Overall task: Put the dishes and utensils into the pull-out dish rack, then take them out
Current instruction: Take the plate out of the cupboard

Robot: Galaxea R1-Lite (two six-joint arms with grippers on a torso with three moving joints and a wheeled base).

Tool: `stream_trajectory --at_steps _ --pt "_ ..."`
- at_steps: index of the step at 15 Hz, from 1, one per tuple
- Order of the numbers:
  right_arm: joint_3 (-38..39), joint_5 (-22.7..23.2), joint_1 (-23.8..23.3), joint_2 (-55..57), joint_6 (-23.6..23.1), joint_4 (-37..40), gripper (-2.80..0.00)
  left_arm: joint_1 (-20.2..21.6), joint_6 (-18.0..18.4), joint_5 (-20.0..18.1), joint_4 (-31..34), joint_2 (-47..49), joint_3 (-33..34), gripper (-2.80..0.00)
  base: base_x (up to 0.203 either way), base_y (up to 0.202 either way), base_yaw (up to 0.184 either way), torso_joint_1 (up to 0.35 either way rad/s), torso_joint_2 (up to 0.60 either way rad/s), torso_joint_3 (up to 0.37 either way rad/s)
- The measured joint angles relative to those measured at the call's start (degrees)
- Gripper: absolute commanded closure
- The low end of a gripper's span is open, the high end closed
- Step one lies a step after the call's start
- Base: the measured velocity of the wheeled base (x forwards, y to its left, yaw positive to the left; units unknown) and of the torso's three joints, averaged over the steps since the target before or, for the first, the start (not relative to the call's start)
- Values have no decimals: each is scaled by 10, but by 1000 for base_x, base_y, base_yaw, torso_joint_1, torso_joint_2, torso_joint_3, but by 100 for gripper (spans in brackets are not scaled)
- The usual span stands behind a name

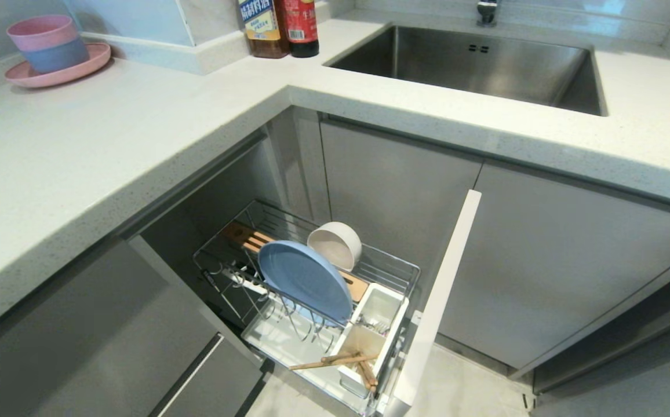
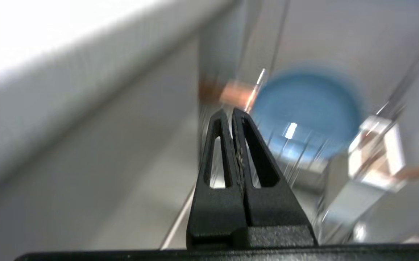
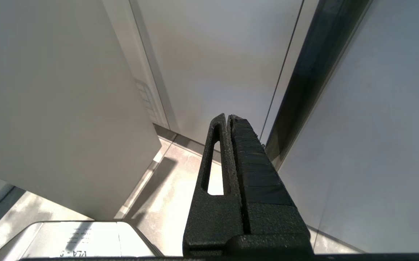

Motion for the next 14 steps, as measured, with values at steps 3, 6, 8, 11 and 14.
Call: stream_trajectory --at_steps 3,6,8,11,14 --pt "0 0 0 0 0 0 0 0 -15 -32 40 6 -128 0 0 0 0 0 0 0" --pt "0 0 0 0 0 0 0 -1 -39 -82 81 61 -300 0 0 0 0 0 0 0" --pt "0 0 0 0 0 0 0 -2 -79 -118 84 126 -419 0 0 0 0 0 0 0" --pt "0 0 0 0 0 0 0 -4 -179 -176 56 247 -567 0 0 0 0 0 0 0" --pt "0 0 0 0 0 0 0 -7 -315 -185 -10 368 -660 0 0 0 0 0 0 0"
